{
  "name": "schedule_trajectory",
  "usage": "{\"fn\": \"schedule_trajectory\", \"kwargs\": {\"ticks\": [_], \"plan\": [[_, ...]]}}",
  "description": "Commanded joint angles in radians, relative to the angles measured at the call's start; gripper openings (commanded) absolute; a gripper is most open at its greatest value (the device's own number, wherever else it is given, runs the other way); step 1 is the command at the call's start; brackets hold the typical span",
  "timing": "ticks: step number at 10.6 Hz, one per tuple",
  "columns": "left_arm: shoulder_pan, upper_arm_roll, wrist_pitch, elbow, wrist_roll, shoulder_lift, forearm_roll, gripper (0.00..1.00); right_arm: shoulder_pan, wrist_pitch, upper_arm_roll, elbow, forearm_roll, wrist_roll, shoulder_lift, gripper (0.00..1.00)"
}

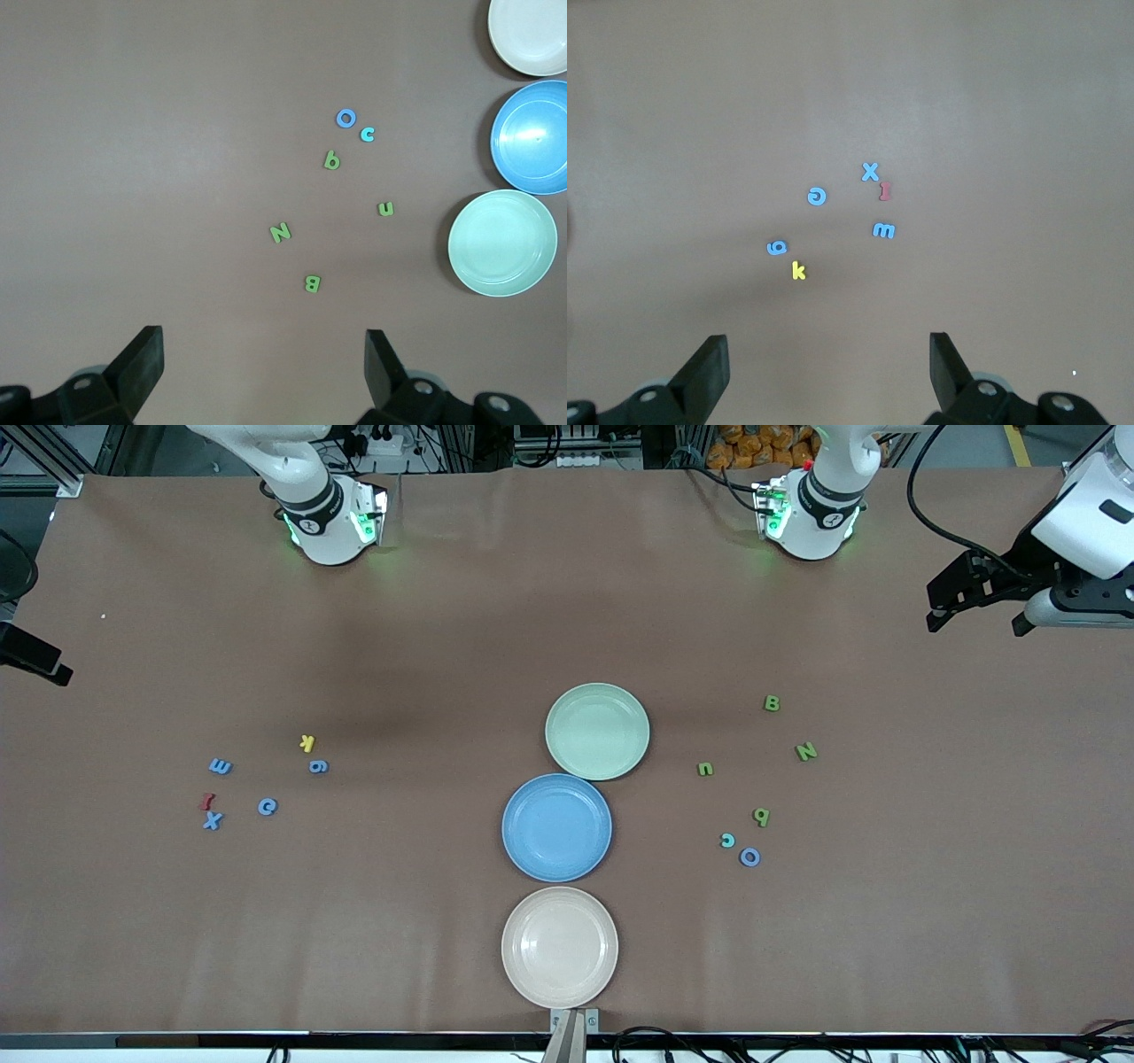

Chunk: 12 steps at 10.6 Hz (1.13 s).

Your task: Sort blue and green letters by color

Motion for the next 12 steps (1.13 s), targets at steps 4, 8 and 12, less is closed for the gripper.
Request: {"fn": "schedule_trajectory", "kwargs": {"ticks": [4, 8, 12], "plan": [[0.005, -0.005, -0.019, 0.017, -0.015, 0.021, 0.006, 1.00, -0.007, 0.001, 0.016, 0.008, -0.003, -0.002, 0.000, 1.00], [-0.007, -0.005, -0.019, 0.012, -0.026, 0.076, 0.009, 1.00, -0.005, 0.003, 0.016, 0.006, 0.000, 0.001, 0.009, 1.00], [-0.042, -0.007, 0.009, 0.011, -0.087, 0.199, 0.014, 1.00, -0.005, 0.021, 0.016, -0.003, 0.000, 0.004, 0.022, 1.00]]}}
